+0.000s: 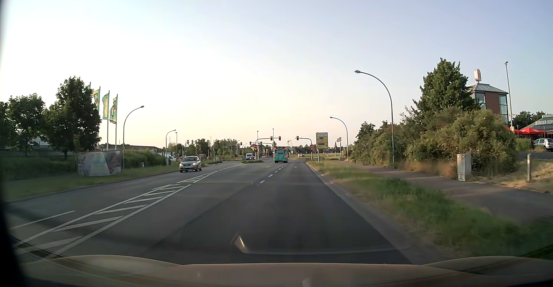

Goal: Follow the waypoints while adhering to traffic rules and regulations

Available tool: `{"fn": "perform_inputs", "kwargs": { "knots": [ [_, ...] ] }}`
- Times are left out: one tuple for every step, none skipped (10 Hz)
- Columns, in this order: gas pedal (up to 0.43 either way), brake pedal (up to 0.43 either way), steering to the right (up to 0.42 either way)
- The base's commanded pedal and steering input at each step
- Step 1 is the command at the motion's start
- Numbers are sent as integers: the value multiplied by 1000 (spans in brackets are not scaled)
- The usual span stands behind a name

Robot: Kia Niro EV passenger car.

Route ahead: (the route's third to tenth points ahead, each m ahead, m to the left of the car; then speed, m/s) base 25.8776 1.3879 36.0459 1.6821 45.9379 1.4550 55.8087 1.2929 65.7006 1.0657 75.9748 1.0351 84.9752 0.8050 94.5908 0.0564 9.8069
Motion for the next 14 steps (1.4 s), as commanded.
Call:
{"fn": "perform_inputs", "kwargs": {
  "knots": [
    [20,30,0],
    [8,24,0],
    [8,30,0],
    [8,24,0],
    [8,24,0],
    [8,30,0],
    [8,24,0],
    [8,30,0],
    [8,30,0],
    [8,24,0],
    [8,30,0],
    [8,24,0],
    [0,30,1],
    [0,24,2]
  ]
}}
